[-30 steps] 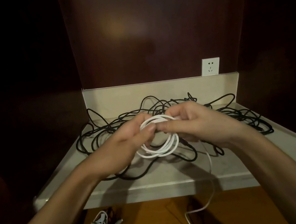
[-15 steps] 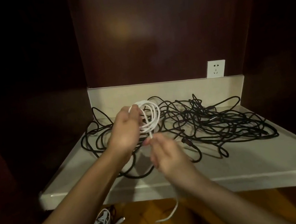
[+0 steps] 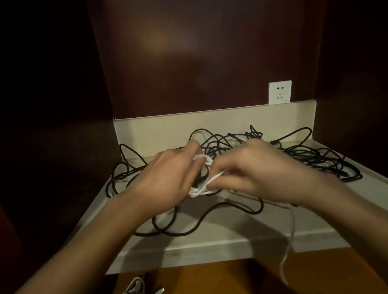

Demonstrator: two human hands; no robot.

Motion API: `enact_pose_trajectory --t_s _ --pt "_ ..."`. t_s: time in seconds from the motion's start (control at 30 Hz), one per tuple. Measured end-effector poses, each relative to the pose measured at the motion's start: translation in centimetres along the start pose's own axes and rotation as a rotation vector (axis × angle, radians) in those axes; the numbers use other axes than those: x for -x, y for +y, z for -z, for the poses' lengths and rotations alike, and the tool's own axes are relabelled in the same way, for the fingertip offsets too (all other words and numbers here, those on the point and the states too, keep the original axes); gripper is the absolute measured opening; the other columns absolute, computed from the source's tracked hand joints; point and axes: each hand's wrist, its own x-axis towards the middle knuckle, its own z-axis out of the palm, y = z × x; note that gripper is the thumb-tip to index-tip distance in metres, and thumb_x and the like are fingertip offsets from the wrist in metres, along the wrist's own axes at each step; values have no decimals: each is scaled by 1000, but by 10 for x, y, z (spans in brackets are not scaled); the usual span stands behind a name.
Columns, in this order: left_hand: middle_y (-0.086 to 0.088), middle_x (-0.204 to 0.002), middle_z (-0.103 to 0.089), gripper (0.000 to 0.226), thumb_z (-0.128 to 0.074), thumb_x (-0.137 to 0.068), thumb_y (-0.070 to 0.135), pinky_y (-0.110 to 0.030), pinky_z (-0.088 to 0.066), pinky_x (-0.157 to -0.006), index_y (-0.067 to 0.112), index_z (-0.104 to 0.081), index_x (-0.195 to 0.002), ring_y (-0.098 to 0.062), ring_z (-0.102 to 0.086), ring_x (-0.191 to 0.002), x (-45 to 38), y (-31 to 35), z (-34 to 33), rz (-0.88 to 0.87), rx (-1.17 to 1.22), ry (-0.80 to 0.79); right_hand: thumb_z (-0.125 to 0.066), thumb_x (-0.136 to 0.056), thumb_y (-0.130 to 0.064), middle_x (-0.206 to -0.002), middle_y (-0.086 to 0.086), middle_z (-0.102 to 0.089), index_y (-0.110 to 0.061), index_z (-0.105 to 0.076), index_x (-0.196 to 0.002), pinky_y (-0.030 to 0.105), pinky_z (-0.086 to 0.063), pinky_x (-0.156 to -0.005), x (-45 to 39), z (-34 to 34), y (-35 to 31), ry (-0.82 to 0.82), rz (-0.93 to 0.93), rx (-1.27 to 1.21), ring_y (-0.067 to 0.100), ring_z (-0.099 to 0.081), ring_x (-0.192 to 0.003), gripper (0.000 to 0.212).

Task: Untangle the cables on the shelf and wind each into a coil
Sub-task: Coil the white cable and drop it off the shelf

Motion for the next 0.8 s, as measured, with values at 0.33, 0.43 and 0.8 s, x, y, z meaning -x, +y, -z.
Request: enact_pose_trajectory --t_s 0.33,0.43,0.8 --pt "12 -57 -48 21 -56 -95 22 -15 -35 -50 11 -55 -78 -2 -42 -50 2 37 16 193 1091 109 -71 -88 -21 -69 27 -52 -10 -50 -86 33 -34 -50 -16 3 7 324 -19 -938 27 -45 -59 24" --pt "2 -60 -50 24 -55 -89 27 -27 -37 -52 20 -63 -67 -9 -45 -53 1 40 10 316 1298 191 -59 -95 -24 -73 16 -53 -24 -57 -85 27 -31 -47 -17 -17 0 414 -103 -1073 23 -42 -59 10" --pt "-3 -77 -67 17 -43 -107 22 -20 -50 -54 8 -52 -110 -6 -61 -60 -12 36 -26 700 1333 462 -33 -104 -26 -83 10 -62 -18 -45 -122 42 -42 -63 -4 -89 -19 259 -364 -200 32 -59 -75 23"
